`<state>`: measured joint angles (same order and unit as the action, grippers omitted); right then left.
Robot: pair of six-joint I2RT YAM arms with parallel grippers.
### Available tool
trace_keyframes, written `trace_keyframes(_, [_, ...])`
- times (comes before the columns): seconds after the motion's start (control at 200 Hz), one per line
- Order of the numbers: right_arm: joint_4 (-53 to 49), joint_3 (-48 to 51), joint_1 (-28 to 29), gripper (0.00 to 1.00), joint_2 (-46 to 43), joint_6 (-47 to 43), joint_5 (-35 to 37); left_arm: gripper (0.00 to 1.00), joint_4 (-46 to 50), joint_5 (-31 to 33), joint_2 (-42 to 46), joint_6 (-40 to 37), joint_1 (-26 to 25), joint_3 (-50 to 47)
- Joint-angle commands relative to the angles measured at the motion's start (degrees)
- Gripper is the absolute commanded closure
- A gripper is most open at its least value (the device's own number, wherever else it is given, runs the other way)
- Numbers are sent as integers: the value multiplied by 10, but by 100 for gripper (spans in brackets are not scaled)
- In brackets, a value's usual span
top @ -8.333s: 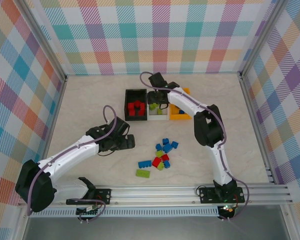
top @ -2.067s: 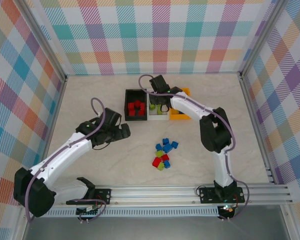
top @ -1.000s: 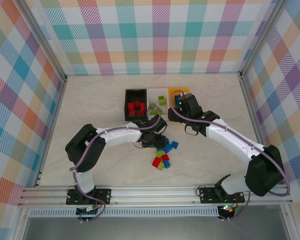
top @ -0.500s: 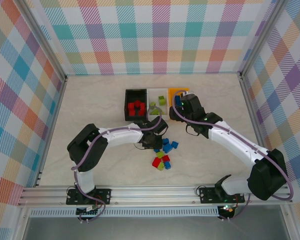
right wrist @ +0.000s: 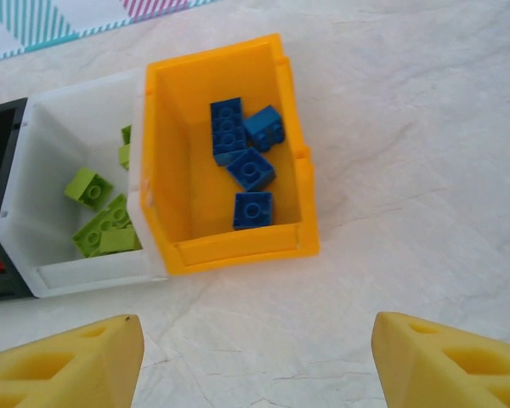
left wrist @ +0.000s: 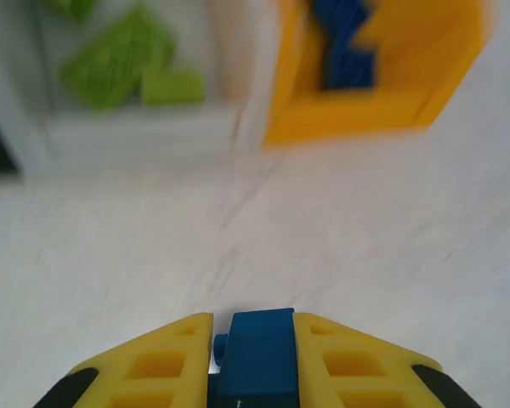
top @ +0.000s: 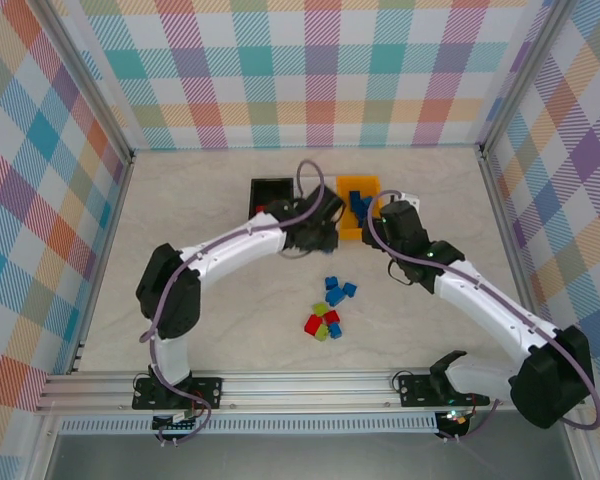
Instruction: Sort the legos into containers by color
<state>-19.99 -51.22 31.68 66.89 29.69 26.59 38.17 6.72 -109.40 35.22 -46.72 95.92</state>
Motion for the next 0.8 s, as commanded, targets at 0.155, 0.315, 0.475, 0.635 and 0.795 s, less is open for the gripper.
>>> trace_keyframes(0.155, [-23, 19, -2, 28, -24, 28, 15, 76, 39, 22, -184, -35, 32, 251])
trace_keyframes(0.315, [-23, 26, -2, 28, -36, 23, 7, 75, 70, 11, -287, -33, 33, 411])
trace_keyframes(0.475, [-20, 32, -2, 27, -44, 19, -10, 46, 91, 8, -351, -22, 34, 509])
trace_keyframes(0.635, [-14, 35, -2, 25, -48, 6, -67, 18, 110, 7, -323, -14, 35, 511])
trace_keyframes(0.795, [-10, 34, 7, 28, -23, -11, -161, 8, 33, 26, -164, -4, 36, 324])
